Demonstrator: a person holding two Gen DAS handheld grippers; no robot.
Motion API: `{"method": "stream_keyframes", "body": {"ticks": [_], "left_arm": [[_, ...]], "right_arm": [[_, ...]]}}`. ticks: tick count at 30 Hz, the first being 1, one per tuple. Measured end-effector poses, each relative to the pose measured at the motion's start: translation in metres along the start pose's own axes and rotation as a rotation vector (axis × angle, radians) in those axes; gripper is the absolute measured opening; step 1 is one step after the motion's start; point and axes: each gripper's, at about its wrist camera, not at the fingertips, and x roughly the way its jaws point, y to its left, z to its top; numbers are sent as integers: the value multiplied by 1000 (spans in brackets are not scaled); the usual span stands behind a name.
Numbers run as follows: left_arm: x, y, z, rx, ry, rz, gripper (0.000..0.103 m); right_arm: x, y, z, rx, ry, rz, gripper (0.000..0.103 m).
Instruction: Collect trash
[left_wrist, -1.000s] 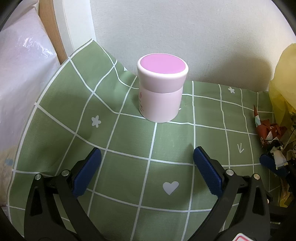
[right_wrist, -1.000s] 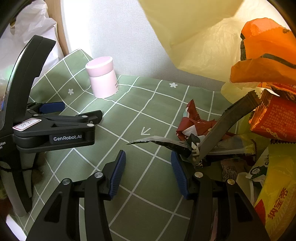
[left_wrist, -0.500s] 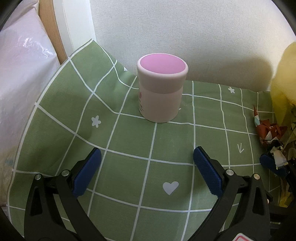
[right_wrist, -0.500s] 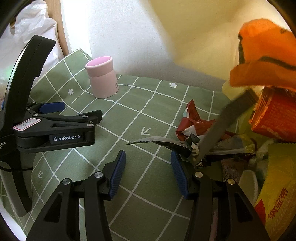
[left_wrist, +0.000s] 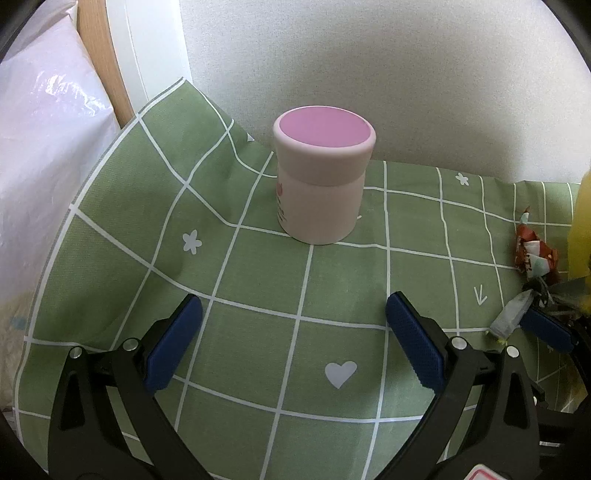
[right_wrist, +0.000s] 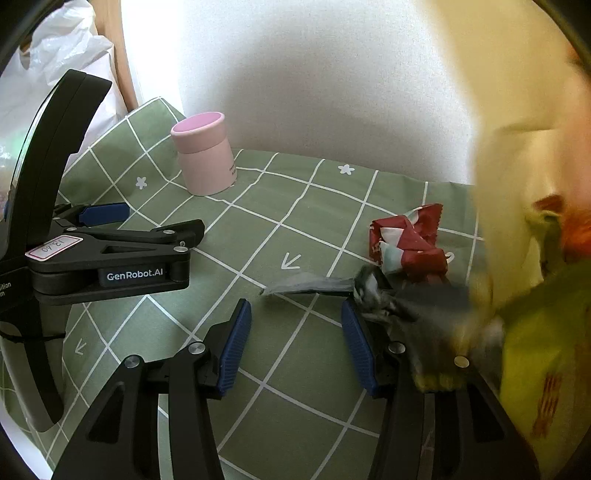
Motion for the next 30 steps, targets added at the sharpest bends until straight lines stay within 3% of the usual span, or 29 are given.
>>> {"method": "stream_keyframes", "body": {"ticks": [30], "left_arm": [[3,-5,4,1,0,-1,95]], "right_arm": [[0,0,0,0,0,0,48]]}}
